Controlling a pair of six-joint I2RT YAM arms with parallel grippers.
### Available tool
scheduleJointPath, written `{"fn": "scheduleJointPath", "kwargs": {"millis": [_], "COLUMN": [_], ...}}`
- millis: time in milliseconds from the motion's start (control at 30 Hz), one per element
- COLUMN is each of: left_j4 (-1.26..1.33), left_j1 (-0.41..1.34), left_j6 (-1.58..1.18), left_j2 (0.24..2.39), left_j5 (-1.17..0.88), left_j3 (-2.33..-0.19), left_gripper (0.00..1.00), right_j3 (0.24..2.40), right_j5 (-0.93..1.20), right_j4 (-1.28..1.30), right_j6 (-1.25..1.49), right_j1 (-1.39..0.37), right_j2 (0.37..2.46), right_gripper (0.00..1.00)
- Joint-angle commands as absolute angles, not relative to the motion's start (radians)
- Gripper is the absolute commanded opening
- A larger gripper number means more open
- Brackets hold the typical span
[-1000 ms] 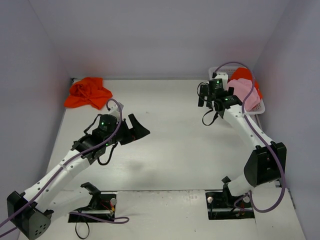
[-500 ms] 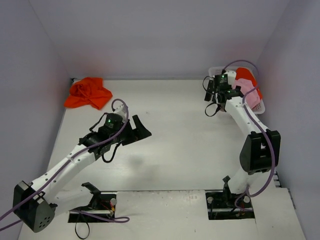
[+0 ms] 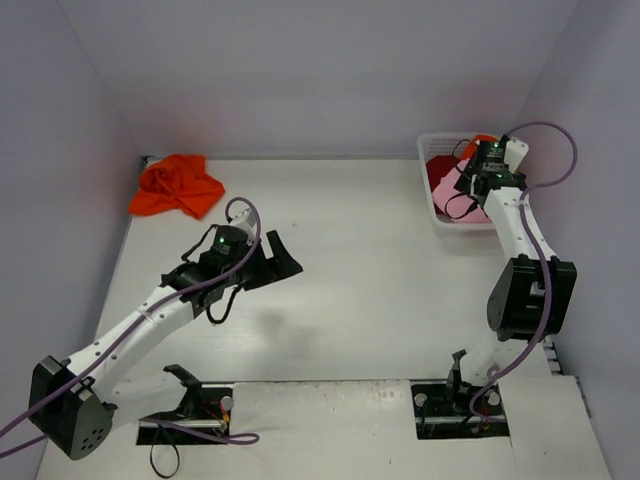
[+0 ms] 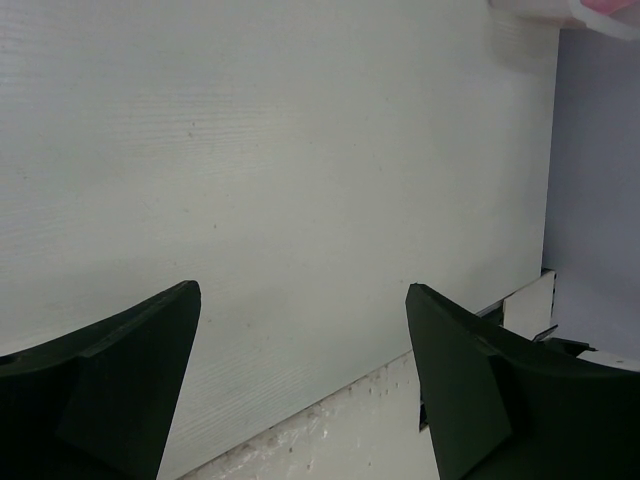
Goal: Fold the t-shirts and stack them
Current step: Grab the tshirt from the pile
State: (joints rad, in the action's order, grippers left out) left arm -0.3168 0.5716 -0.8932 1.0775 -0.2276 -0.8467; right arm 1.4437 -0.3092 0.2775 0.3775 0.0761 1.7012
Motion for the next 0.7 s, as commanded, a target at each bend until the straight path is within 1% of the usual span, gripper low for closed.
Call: {"fn": "scheduleJointPath", "kwargs": {"millis": [0,33,100,200,233,300,333,467,567,667], "left_j4": [-0.268,-0.27,-0.27,-0.267,-0.265,-0.253,-0.249,-0.233,-0.227,-0.213], "left_j1": [0.563,0.564,0.565,0.563,0.563,0.561,0.561,0.561,0.561,0.561], "left_j6": [-0.877,-0.877,-0.876,-0.876,-0.874,-0.879,-0.882,-0.89,-0.891,-0.891], "left_j2": [1.077,1.075,1.068,1.065,1.066,1.078,1.081,1.098,1.1,1.112], "left_j5": [-0.239,-0.242,-0.244,-0.242,-0.242,-0.25,-0.253,-0.262,-0.262,-0.264], "left_j3": [-0.89,-0.885,-0.881,-0.873,-0.873,-0.871,-0.87,-0.862,-0.859,-0.854], "left_gripper": [0.79,0.78,0.78,0.79,0.78,0.78,0.78,0.78,0.78,0.78], "right_j3": [1.497,1.491,1.488,1.477,1.471,1.463,1.463,1.454,1.43,1.404], "right_j5": [-0.339,-0.35,-0.327,-0.299,-0.287,-0.285,-0.296,-0.301,-0.264,-0.242], "right_j4": [0.226,0.213,0.192,0.184,0.176,0.163,0.16,0.15,0.123,0.078], "right_j6": [0.396,0.396,0.391,0.411,0.414,0.414,0.413,0.429,0.454,0.459], "right_j1": [0.1,0.106,0.136,0.161,0.169,0.173,0.176,0.204,0.224,0.224], "right_j2": [1.707,1.707,1.712,1.704,1.701,1.701,1.703,1.735,1.746,1.753], "right_gripper": [0.69,0.62,0.58,0.6,0.63,0.67,0.68,0.68,0.65,0.59]}}
